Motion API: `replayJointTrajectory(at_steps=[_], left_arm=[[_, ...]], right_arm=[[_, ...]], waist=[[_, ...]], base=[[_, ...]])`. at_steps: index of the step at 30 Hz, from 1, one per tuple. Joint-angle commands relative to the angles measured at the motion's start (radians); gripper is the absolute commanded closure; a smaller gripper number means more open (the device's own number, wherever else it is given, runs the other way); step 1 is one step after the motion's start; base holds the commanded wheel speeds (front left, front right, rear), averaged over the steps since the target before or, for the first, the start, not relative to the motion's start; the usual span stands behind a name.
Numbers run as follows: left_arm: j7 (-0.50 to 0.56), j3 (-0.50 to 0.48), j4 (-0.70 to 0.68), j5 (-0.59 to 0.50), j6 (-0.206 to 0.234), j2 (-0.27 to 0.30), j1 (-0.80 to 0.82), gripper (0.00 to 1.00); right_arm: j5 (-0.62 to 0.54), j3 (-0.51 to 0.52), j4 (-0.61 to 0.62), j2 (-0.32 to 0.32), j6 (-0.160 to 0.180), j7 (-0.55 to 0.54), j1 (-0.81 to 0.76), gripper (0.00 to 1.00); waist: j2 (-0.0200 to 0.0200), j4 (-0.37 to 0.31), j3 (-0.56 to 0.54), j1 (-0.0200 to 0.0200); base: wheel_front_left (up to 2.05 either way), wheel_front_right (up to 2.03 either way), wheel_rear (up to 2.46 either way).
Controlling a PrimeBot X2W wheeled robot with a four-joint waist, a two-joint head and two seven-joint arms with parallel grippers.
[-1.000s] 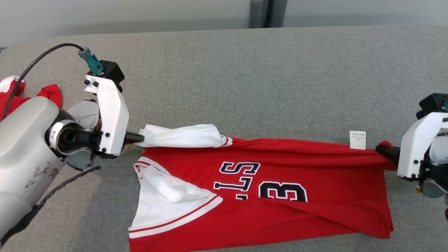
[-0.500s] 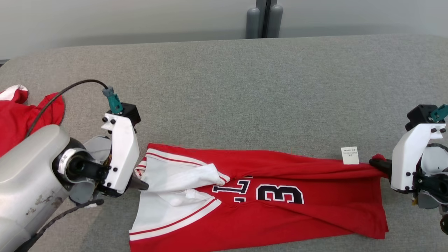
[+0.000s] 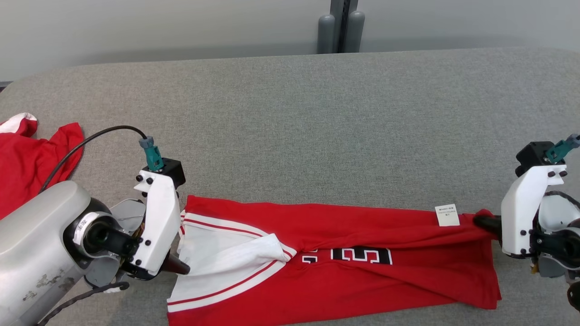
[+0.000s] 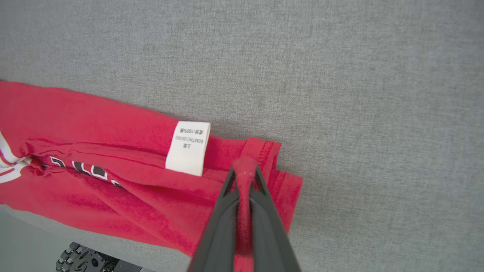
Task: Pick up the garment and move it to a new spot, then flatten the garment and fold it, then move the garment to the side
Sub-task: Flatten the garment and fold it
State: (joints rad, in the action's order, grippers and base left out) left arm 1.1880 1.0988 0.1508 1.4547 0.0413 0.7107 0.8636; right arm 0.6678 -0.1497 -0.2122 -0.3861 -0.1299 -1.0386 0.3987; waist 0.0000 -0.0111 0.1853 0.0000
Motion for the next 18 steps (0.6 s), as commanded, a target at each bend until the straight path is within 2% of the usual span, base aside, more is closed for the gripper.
replayJointTrajectory(at_steps=[1,5,6,7,8,9,10,11,18], left_arm=[[0.001,0.000,-0.001,0.008,0.006,0.006,-0.011,1.00],[-0.002,0.008,-0.005,0.002,0.010,0.007,-0.024,1.00],[-0.002,0.009,-0.005,0.001,0.011,0.007,-0.026,1.00],[-0.003,0.010,-0.004,0.000,0.011,0.007,-0.030,1.00],[-0.006,0.011,-0.002,-0.001,0.011,0.007,-0.034,0.87],[-0.008,0.013,-0.001,-0.006,0.008,0.007,-0.036,0.56],[-0.011,0.014,0.002,-0.008,0.006,0.006,-0.039,0.09],[-0.012,0.018,0.005,-0.011,0.006,0.007,-0.041,0.00],[-0.043,0.008,0.020,-0.019,-0.002,0.003,-0.049,0.00]], right_arm=[[-0.007,-0.004,-0.001,-0.005,-0.002,-0.006,-0.016,1.00],[-0.017,-0.016,-0.014,-0.002,-0.002,-0.004,-0.021,1.00],[-0.020,-0.019,-0.018,0.000,-0.002,-0.004,-0.024,0.94],[-0.022,-0.022,-0.021,0.002,-0.002,-0.002,-0.026,0.71],[-0.029,-0.025,-0.026,0.002,-0.002,0.000,-0.026,0.19],[-0.032,-0.026,-0.030,0.003,-0.002,0.002,-0.026,0.00],[-0.036,-0.025,-0.035,0.004,-0.002,0.007,-0.025,0.00],[-0.039,-0.024,-0.039,0.007,-0.002,0.015,-0.023,0.00],[-0.042,-0.009,-0.036,0.010,-0.002,0.066,-0.017,0.00]], waist=[[0.0000,0.000,0.000,0.0000],[0.0000,-0.001,0.004,0.0000],[0.0000,-0.002,0.003,0.0000],[0.0000,-0.002,0.002,0.0000],[0.0000,-0.003,0.002,0.0000],[0.0000,-0.004,0.001,0.0000],[0.0000,-0.005,-0.001,0.0000],[0.0000,-0.006,-0.004,0.0000],[0.0000,-0.012,-0.049,0.0000]], base=[[0.00,0.00,0.00],[0.00,0.00,0.00],[0.00,0.00,0.00],[0.00,0.00,0.00],[0.00,0.00,0.00],[0.00,0.00,0.00],[0.00,0.00,0.00],[0.00,0.00,0.00],[0.00,0.00,0.00]])
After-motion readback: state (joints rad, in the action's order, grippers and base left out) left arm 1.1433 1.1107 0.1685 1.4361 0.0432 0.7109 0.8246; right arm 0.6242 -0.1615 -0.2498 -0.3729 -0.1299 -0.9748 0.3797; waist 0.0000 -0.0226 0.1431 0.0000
